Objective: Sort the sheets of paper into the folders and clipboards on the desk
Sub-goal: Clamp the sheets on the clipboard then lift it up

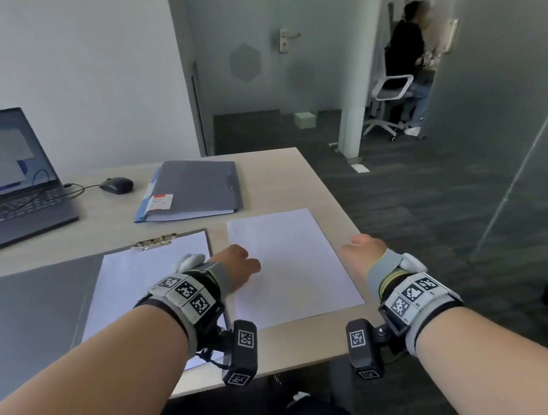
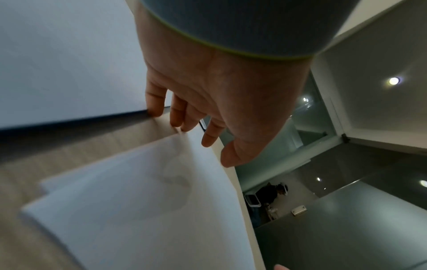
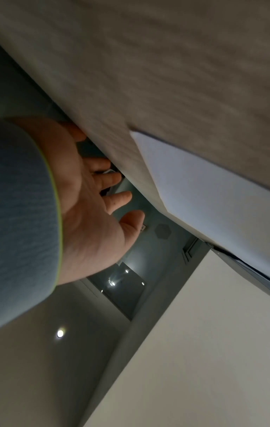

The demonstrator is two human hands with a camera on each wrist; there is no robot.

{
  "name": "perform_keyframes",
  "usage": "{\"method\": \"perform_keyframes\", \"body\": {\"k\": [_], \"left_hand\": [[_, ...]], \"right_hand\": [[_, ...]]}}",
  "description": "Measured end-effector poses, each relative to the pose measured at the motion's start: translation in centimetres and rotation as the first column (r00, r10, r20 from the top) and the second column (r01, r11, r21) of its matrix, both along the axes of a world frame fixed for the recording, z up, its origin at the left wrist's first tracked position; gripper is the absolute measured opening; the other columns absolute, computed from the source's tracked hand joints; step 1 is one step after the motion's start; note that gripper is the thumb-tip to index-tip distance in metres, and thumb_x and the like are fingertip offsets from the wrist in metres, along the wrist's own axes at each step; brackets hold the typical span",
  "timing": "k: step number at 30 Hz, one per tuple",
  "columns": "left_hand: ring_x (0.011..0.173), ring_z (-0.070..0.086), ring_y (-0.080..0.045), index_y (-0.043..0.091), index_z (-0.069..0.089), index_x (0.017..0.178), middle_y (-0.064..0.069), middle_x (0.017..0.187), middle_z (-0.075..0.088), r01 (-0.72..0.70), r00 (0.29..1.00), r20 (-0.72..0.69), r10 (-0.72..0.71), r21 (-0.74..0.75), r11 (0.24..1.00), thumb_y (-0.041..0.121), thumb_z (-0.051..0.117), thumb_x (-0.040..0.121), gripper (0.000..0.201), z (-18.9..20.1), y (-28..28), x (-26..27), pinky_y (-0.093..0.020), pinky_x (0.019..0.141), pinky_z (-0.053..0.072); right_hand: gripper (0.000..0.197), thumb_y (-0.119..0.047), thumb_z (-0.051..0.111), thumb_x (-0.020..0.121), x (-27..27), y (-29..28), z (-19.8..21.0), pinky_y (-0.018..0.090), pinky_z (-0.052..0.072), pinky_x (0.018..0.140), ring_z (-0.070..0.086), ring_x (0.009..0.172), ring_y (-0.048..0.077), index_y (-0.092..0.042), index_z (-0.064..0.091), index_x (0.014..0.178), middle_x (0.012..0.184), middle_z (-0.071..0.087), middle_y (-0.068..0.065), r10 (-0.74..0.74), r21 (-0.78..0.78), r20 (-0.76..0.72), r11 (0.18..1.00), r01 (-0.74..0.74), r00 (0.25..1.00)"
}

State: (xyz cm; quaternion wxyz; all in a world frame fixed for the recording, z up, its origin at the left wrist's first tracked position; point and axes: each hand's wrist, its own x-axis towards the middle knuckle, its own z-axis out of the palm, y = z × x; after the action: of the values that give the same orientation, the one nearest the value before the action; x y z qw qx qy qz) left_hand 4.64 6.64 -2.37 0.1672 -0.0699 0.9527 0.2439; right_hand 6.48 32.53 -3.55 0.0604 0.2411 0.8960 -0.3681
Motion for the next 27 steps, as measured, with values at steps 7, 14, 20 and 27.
{"method": "perform_keyframes", "body": {"k": [7,14,20,27], "left_hand": [[0.125,0.046,-0.024,0.039,0.047,0.136,0.000,0.135,0.048,0.034,0.999,-0.027,-0.039,-0.140,0.990,0.049,0.048,0.086,0.051,-0.5,4.1,1.3,-0.036,0.108,0.036],[0.103,0.057,-0.022,0.060,0.046,0.116,0.004,0.123,0.049,0.080,0.997,-0.005,-0.080,-0.072,0.994,0.068,0.041,0.058,0.058,-1.0,6.3,1.8,-0.039,0.100,0.044],[0.118,0.055,-0.021,0.032,0.050,0.135,0.005,0.137,0.055,0.077,0.997,-0.017,-0.075,0.223,0.972,0.042,0.061,0.087,0.051,-0.8,5.4,1.3,-0.034,0.103,0.042],[0.126,0.051,-0.028,0.023,0.028,0.152,-0.002,0.149,0.044,-0.114,0.974,-0.084,0.213,0.629,0.769,0.041,0.070,0.086,0.080,0.9,1.5,0.3,-0.045,0.102,0.045]], "right_hand": [[0.051,-0.038,0.048,0.077,1.5,3.6,-0.3,0.032,0.043,0.078,0.061,0.094,0.029,-0.009,0.062,0.116,0.104,0.067,0.010,-0.127,-0.071,0.178,0.987,0.141,0.976],[0.022,-0.031,0.050,0.080,0.5,5.3,-1.5,0.030,0.043,0.076,0.055,0.073,0.026,-0.012,0.057,0.072,0.077,0.059,0.005,-0.098,0.023,0.122,0.995,0.095,0.988],[0.013,-0.008,0.051,0.090,1.0,5.5,-0.4,0.026,0.041,0.068,0.054,0.073,0.027,-0.019,0.058,0.087,0.083,0.059,0.004,-0.087,-0.027,-0.152,0.996,0.084,0.985],[0.017,-0.004,0.052,0.087,1.5,2.0,1.7,0.030,0.042,0.063,0.052,0.067,0.022,-0.011,0.067,0.086,0.077,0.062,0.010,-0.102,-0.355,-0.484,0.931,-0.088,0.869]]}}
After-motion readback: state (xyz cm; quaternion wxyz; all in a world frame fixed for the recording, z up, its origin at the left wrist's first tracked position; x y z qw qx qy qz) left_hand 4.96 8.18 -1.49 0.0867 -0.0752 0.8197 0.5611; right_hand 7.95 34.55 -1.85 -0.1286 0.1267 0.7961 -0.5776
